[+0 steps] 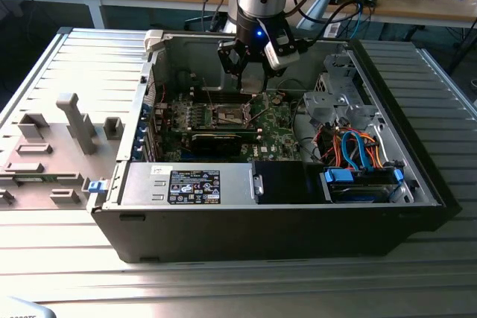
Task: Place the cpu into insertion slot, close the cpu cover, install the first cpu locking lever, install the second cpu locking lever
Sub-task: 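Place the cpu into insertion slot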
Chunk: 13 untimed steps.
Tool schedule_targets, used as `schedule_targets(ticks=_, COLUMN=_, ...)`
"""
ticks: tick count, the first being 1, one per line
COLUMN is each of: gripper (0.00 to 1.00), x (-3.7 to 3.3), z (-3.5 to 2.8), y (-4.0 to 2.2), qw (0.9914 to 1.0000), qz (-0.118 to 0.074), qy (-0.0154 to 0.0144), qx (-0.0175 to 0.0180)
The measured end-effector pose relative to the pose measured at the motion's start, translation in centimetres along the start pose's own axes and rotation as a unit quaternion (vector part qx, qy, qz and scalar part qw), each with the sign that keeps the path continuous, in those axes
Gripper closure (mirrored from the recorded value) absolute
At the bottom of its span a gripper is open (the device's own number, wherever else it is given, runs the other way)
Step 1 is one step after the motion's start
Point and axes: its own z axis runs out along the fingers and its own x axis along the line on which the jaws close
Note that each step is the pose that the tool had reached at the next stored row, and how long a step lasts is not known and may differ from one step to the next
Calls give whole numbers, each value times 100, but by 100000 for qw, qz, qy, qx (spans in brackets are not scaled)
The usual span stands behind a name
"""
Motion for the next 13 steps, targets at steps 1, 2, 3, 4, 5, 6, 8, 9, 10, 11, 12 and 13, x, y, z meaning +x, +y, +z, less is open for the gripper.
schedule_targets(ticks=1, gripper=46, x=0, z=0, y=0, qw=100000, qz=20, qy=0, qx=0)
schedule_targets(ticks=2, gripper=46, x=0, z=0, y=0, qw=100000, qz=44, qy=-2, qx=0)
schedule_targets(ticks=3, gripper=46, x=0, z=0, y=0, qw=100000, qz=61, qy=-3, qx=-1)
schedule_targets(ticks=4, gripper=46, x=0, z=0, y=0, qw=100000, qz=94, qy=-9, qx=-1)
schedule_targets(ticks=5, gripper=46, x=0, z=0, y=0, qw=100000, qz=125, qy=-13, qx=0)
schedule_targets(ticks=6, gripper=46, x=0, z=0, y=0, qw=100000, qz=158, qy=-15, qx=0)
schedule_targets(ticks=8, gripper=46, x=0, z=1, y=0, qw=100000, qz=233, qy=-23, qx=2)
schedule_targets(ticks=9, gripper=46, x=0, z=0, y=0, qw=100000, qz=271, qy=-25, qx=5)
schedule_targets(ticks=10, gripper=46, x=0, z=1, y=0, qw=99999, qz=316, qy=-30, qx=4)
schedule_targets(ticks=11, gripper=46, x=0, z=1, y=0, qw=99999, qz=352, qy=-32, qx=5)
schedule_targets(ticks=12, gripper=46, x=0, z=0, y=0, qw=99999, qz=395, qy=-34, qx=7)
schedule_targets(ticks=13, gripper=46, x=0, z=1, y=0, qw=99999, qz=432, qy=-39, qx=9)
